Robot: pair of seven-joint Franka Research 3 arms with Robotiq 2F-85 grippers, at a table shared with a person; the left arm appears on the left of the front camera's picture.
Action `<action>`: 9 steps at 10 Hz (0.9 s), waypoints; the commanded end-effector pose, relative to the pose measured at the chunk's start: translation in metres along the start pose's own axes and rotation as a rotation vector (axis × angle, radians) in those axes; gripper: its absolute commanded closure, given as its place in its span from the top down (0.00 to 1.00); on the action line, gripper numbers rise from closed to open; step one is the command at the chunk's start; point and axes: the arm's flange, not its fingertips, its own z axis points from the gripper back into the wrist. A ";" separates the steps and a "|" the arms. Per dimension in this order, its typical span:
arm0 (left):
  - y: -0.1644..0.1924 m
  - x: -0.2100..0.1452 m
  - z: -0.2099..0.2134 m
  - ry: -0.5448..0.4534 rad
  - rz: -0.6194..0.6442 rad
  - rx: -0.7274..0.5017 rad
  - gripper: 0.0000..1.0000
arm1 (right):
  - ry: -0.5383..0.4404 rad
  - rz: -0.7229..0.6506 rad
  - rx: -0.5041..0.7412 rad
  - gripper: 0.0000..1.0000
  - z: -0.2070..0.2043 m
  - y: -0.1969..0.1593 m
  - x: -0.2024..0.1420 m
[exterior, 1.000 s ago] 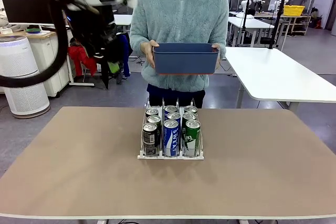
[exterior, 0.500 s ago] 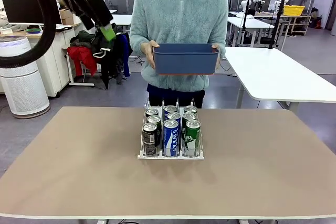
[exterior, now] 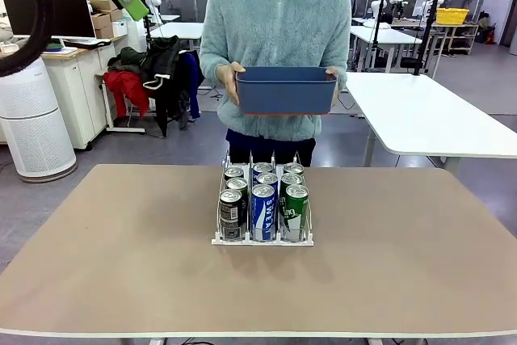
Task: Fill the beverage cans into the dispenser.
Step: Place the picked Pepsi coke in the line of the Automatic Can Dispenser with the same cans.
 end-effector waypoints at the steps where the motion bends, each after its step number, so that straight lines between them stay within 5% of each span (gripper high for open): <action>1: -0.007 0.000 -0.013 0.014 0.021 0.017 1.00 | -0.002 0.000 -0.002 1.00 0.000 0.001 0.000; 9: -0.006 0.003 -0.009 0.023 0.003 0.010 1.00 | -0.002 0.000 -0.002 1.00 0.000 0.001 0.000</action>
